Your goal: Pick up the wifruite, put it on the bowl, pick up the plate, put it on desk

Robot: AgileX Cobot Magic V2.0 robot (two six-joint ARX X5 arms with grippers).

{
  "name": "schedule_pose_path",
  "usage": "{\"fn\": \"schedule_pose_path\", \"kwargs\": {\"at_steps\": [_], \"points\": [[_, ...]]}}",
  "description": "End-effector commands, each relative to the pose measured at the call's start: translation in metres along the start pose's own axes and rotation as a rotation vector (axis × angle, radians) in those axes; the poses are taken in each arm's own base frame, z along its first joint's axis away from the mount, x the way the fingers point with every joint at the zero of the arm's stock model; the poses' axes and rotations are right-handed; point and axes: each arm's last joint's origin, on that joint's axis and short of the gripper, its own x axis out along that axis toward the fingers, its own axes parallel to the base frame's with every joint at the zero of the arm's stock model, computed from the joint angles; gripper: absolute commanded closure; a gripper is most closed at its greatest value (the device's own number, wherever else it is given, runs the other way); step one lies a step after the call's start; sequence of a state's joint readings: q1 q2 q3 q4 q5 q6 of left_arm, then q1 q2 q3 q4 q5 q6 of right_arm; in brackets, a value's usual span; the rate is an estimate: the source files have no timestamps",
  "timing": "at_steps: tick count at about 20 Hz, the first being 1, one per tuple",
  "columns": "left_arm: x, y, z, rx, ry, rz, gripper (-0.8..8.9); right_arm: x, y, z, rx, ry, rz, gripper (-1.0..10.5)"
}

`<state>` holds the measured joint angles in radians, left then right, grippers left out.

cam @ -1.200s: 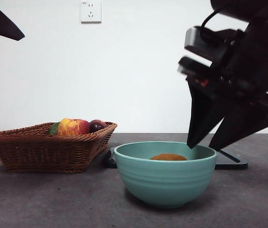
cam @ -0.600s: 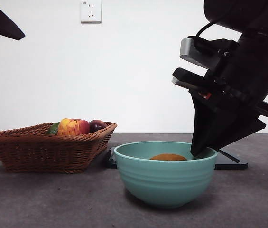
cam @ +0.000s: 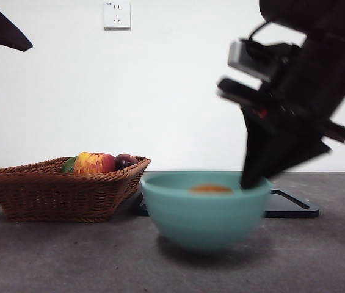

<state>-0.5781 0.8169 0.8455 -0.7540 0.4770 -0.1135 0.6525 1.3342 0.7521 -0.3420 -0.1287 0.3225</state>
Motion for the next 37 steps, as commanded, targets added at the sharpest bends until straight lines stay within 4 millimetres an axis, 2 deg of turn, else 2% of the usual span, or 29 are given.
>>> {"fn": "schedule_pose_path", "kwargs": {"at_steps": [1,5,8,14,19,25,26,28,29,32,34,37], "points": [[0.0,-0.001,0.003,0.03,-0.012,-0.01,4.7,-0.009,0.006,0.023,0.003,-0.074,0.019,9.3],[0.0,-0.001,0.003,0.03,-0.012,-0.01,4.7,-0.019,-0.007,0.052,0.028,-0.144,-0.013,9.3],[0.0,-0.001,0.003,0.029,-0.011,-0.009,4.7,-0.017,-0.021,0.074,0.05,-0.17,-0.05,9.3],[0.0,-0.001,0.003,0.029,-0.01,-0.009,4.7,0.013,-0.052,0.11,0.077,-0.15,-0.112,9.3],[0.0,-0.001,0.002,0.027,-0.008,-0.009,4.7,0.041,-0.075,0.115,0.113,-0.129,-0.139,9.3],[0.0,-0.001,0.002,0.026,-0.005,-0.009,4.7,0.048,-0.077,0.113,0.119,-0.104,-0.11,9.3],[0.0,-0.001,0.002,0.026,-0.005,-0.008,4.7,0.048,-0.078,0.113,0.121,-0.101,-0.112,9.2],[0.0,-0.001,0.002,0.026,-0.005,-0.008,4.7,0.047,-0.077,0.113,0.125,-0.102,-0.112,7.8],[0.0,-0.001,0.002,0.026,-0.005,-0.008,4.7,0.047,-0.077,0.113,0.128,-0.103,-0.111,7.7],[0.0,-0.001,0.002,0.026,-0.005,-0.008,4.7,0.029,-0.072,0.119,0.117,-0.151,-0.116,7.7],[0.0,-0.001,0.002,0.026,-0.005,-0.009,4.7,0.003,-0.063,0.124,0.1,-0.225,-0.104,7.7],[0.0,-0.001,0.002,0.027,-0.006,-0.009,4.7,-0.047,-0.048,0.123,0.073,-0.303,-0.089,7.7]]}}
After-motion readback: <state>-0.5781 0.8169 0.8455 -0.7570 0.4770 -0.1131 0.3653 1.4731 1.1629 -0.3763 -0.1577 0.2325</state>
